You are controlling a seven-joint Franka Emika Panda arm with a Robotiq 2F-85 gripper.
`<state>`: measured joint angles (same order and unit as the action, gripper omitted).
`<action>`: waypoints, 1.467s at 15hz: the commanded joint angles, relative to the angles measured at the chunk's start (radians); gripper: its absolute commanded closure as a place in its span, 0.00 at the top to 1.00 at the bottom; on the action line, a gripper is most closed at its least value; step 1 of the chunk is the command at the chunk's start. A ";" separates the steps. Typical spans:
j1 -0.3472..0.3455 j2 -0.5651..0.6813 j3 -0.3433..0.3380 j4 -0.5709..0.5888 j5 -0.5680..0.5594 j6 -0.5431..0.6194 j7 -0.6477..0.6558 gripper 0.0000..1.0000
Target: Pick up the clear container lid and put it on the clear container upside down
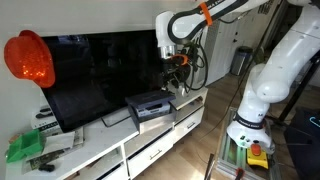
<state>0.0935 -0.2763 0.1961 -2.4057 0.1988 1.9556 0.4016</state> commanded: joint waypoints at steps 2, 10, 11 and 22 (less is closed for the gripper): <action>-0.016 0.025 -0.015 0.013 -0.017 0.011 0.044 1.00; -0.231 0.120 -0.206 -0.007 -0.152 0.156 0.165 1.00; -0.257 0.135 -0.237 -0.003 -0.164 0.159 0.173 1.00; -0.420 0.225 -0.474 -0.001 -0.193 0.356 0.118 1.00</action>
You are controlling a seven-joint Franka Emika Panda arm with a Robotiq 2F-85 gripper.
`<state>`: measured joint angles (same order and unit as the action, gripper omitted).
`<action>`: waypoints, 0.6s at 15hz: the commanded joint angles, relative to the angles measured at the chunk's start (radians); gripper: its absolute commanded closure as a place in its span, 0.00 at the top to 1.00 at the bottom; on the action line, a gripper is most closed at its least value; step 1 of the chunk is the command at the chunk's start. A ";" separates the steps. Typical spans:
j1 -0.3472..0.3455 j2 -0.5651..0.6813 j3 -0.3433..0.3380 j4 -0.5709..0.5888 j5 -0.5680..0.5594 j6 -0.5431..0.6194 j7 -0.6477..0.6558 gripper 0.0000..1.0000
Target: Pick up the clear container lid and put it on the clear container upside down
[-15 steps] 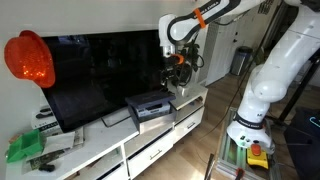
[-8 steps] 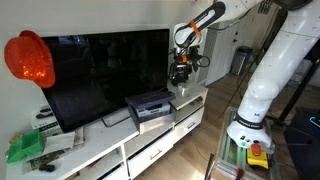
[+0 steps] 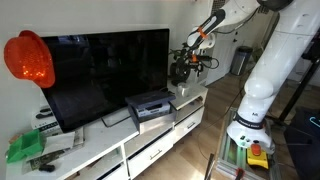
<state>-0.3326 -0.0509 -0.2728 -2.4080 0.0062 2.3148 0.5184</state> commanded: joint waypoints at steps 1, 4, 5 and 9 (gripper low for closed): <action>-0.003 0.008 -0.021 0.002 -0.001 0.022 -0.011 1.00; -0.009 0.015 -0.029 0.002 0.000 0.037 -0.017 1.00; -0.008 0.015 -0.027 0.002 0.000 0.037 -0.017 1.00; -0.007 0.015 -0.026 0.002 0.000 0.037 -0.017 1.00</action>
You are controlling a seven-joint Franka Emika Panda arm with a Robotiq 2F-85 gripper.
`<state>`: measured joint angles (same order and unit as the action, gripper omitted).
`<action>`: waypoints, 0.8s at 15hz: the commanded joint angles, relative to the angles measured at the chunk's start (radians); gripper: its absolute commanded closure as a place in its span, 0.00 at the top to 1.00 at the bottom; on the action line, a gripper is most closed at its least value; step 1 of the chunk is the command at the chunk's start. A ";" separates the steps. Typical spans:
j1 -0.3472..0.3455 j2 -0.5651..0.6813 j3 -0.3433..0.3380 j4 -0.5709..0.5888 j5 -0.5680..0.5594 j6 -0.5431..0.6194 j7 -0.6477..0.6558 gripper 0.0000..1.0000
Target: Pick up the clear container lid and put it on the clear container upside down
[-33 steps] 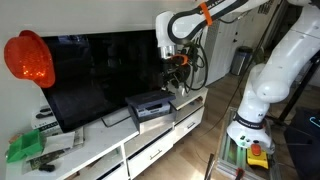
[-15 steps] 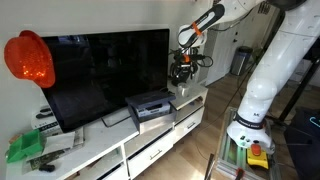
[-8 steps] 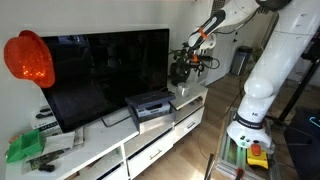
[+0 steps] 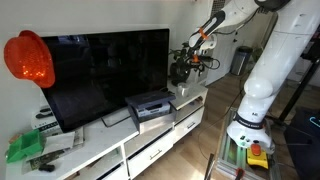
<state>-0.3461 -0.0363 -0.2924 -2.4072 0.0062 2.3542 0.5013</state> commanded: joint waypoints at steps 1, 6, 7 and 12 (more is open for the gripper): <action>0.006 0.000 -0.006 0.002 0.000 -0.002 0.000 1.00; -0.041 0.207 -0.083 0.173 0.005 0.017 0.030 1.00; -0.056 0.251 -0.105 0.214 0.016 -0.002 -0.009 1.00; -0.174 0.459 -0.132 0.366 0.083 0.052 -0.311 1.00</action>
<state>-0.4560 0.2953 -0.4327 -2.1472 0.0223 2.3865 0.3651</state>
